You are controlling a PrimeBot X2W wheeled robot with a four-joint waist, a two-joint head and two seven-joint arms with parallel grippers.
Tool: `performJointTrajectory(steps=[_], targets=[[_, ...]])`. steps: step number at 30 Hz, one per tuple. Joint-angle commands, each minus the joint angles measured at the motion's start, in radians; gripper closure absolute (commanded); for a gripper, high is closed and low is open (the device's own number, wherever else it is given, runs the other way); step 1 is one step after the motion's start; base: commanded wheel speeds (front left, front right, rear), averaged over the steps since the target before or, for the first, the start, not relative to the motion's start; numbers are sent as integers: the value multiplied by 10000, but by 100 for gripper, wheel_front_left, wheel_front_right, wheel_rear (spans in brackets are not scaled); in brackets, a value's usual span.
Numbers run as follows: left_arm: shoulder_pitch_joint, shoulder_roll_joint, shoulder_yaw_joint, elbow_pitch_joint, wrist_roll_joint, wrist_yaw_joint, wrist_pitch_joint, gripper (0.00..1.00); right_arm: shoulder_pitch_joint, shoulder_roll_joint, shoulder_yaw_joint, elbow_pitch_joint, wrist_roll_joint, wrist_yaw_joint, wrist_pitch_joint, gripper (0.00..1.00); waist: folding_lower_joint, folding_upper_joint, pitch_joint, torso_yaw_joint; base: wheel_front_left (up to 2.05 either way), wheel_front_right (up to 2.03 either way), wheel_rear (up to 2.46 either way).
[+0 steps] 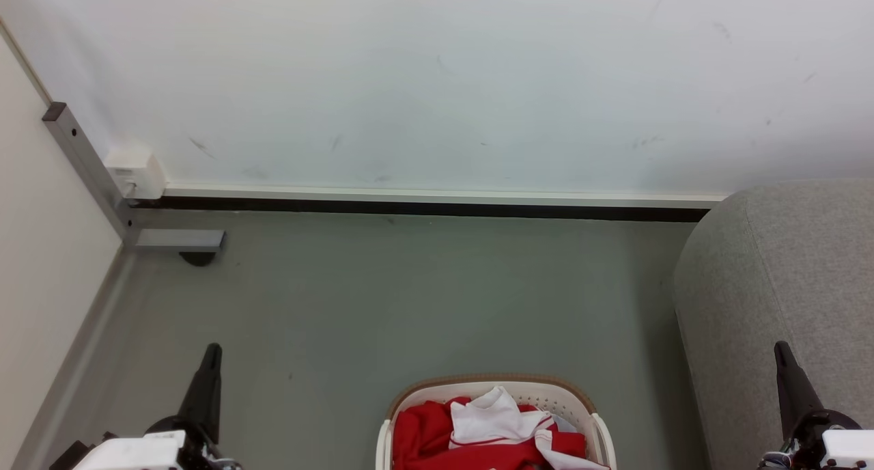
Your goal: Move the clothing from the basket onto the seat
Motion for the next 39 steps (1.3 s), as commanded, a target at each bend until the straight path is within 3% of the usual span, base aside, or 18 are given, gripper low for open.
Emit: performJointTrajectory(steps=[1,13,14,15,16,17,26,39], targets=[[-82,23,11,-34,-144,-6,26,100,-130,-68,-35,-44,13,-23,21,100,0,0,0,0,0,0,0],[-82,23,11,-34,-144,-6,26,100,-130,-68,-35,-44,13,-23,21,100,0,0,0,0,0,0,0],[12,-2,-2,27,7,0,-10,0,13,8,10,26,-2,0,-5,0,1,0,0,0,0,0,0],[69,-21,-8,97,10,0,-21,0,61,38,24,108,-3,0,-13,0,0,0,1,0,0,0,0],[156,-50,-16,185,10,2,-23,100,139,86,39,192,-3,0,-18,100,0,0,1,0,0,0,0],[240,-72,-23,275,12,0,-27,0,227,134,59,269,-5,0,-23,0,0,0,2,0,0,0,0],[269,-67,-151,405,605,3,-473,0,132,124,487,375,-778,-1,-470,0,0,0,7,3,0,0,0],[319,-44,-183,277,2775,219,-1067,0,67,90,900,-11,-3697,-4,-1060,0,0,0,21,21,0,0,0]])
